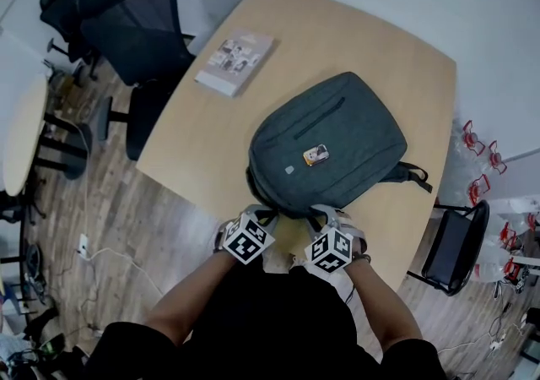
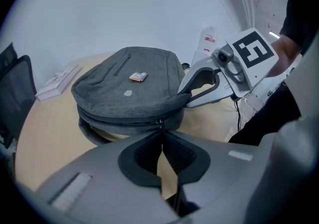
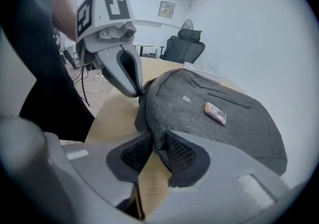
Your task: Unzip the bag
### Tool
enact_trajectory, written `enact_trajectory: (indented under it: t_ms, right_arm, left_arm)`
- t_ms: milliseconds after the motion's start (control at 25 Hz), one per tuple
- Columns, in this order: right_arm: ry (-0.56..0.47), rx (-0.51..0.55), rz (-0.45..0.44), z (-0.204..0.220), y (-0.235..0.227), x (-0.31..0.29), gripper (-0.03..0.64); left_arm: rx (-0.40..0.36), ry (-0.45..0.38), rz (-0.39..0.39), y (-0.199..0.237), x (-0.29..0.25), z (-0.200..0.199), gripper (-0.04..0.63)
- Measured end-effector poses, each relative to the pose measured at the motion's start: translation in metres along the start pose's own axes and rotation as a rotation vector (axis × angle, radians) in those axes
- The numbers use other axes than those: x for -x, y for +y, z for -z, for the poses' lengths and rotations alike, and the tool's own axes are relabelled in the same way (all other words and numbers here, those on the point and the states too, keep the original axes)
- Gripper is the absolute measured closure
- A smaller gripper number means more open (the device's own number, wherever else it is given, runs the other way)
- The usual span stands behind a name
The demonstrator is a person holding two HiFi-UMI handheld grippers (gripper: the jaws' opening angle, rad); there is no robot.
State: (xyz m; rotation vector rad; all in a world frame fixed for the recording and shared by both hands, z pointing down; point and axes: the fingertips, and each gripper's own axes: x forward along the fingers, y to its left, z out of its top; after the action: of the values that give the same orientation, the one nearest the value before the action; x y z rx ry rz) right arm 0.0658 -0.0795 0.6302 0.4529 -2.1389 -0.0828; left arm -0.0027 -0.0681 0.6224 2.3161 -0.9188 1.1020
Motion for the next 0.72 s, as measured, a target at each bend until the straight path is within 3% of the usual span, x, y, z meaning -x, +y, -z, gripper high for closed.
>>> enact_trajectory:
  t_ms: [200,360,400,520,640,720]
  right_arm:
    - [-0.021,-0.042,0.005,-0.02,0.005,-0.01,0.531]
    - [-0.06,0.022,-0.045,-0.023,0.013,-0.01,0.52]
    - [-0.08,0.053,-0.088,-0.023,0.017,-0.007,0.511]
    - [-0.117,0.219,-0.184,-0.016,0.024,0.008,0.393]
    - [-0.078,0.41,-0.136,0.009,0.004,0.017,0.365]
    - [-0.031,0.464,-0.103,0.028,-0.017,0.018,0.356]
  left_arm:
    - [0.038,-0.01,-0.03,-0.004,-0.002,0.0,0.568]
    - [0.065,-0.022,-0.054,0.0,-0.002,0.006,0.568]
    - [0.066,-0.025,-0.058,0.0,-0.003,0.007,0.568]
    - [0.076,-0.041,-0.071,0.001,-0.002,0.007,0.568]
    - [0.093,-0.059,-0.08,0.004,-0.002,0.008,0.568]
    - [0.1,-0.067,-0.077,0.004,-0.003,0.008,0.568]
